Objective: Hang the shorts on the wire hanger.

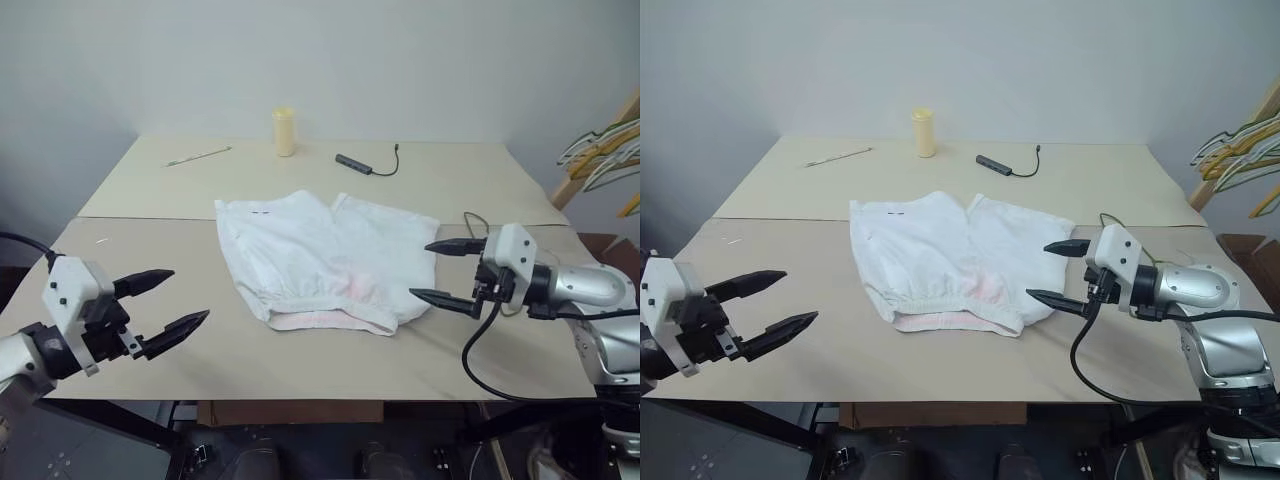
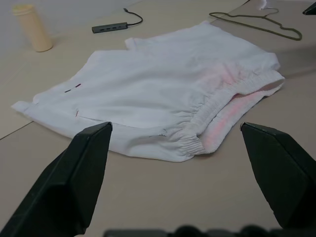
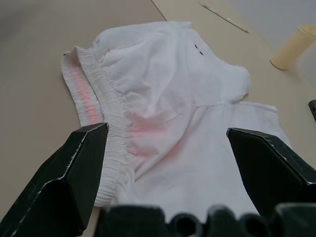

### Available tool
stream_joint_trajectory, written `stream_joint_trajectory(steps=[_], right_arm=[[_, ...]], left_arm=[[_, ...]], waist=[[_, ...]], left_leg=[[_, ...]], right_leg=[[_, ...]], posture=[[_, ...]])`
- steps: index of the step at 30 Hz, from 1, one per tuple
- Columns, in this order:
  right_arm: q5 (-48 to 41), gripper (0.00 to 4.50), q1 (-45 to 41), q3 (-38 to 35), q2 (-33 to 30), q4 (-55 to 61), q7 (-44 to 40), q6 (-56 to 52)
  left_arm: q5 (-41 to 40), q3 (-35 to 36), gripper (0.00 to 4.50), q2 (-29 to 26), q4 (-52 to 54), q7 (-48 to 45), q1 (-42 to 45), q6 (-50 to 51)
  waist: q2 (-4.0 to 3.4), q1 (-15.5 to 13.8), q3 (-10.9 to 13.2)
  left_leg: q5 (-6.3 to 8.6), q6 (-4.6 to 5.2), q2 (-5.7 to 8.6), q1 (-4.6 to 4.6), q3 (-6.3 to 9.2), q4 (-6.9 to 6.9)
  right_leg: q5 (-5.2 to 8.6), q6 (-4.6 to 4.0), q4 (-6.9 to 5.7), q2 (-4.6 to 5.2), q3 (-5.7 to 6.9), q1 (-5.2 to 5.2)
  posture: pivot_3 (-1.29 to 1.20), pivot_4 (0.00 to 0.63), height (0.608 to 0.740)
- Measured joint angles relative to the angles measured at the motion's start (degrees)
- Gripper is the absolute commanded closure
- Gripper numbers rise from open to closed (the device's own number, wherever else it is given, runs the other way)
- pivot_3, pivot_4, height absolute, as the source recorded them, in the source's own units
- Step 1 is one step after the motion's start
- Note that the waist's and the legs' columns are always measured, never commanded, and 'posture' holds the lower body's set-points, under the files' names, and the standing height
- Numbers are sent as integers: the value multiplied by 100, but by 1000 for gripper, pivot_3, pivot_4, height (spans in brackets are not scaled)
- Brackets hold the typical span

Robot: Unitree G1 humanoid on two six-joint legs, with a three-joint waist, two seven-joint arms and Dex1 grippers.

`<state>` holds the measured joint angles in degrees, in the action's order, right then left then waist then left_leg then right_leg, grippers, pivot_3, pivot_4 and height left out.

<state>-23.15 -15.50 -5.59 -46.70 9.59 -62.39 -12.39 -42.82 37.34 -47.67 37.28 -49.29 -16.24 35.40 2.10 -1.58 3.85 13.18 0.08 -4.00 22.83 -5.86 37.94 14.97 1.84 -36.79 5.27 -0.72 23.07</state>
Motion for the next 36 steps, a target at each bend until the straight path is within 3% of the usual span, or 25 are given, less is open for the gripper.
stream_joint_trajectory(steps=[13, 20, 28, 31, 36], right_arm=[[139, 37, 176, 74, 26, 348, 140, 60], [1782, 37, 15, 1363, -155, 223, 172, 681], [3008, 37, -282, 2391, 157, 225, 394, 550], [3627, 611, -493, 2778, 371, 11, 618, 547], [4001, 2325, -662, 2858, 395, -262, 685, 669]], left_arm=[[-2, -15, 0, -70, -28, -137, 187, -51], [-11, -110, 0, -78, -41, -12, 418, -40], [-6, -274, 0, 53, -25, 97, 332, -43], [-6, -326, 0, 55, -25, 126, 390, -49], [-2, -397, 0, 73, -23, 149, 426, -56]], waist=[[-2, 1, 5], [-7, 31, 62], [-3, 81, 99], [-3, 89, 99], [-3, 81, 99]], left_leg=[[0, 0, -1, 1, 0, 0], [0, 0, -1, 1, -4, 0], [0, 0, 0, 11, 0, -3], [0, 0, 0, 6, -2, -3], [0, -1, 0, 7, -3, -3]], right_leg=[[0, 0, 0, -1, 2, 2], [2, -2, 1, 0, 0, 5], [-2, 6, 0, 0, 3, 12], [3, -5, -1, 0, 2, 10], [1, 1, 0, 0, 3, 9]], posture=[[102, 59, 740], [87, 90, 740], [73, 87, 740], [75, 84, 740], [75, 84, 740]])
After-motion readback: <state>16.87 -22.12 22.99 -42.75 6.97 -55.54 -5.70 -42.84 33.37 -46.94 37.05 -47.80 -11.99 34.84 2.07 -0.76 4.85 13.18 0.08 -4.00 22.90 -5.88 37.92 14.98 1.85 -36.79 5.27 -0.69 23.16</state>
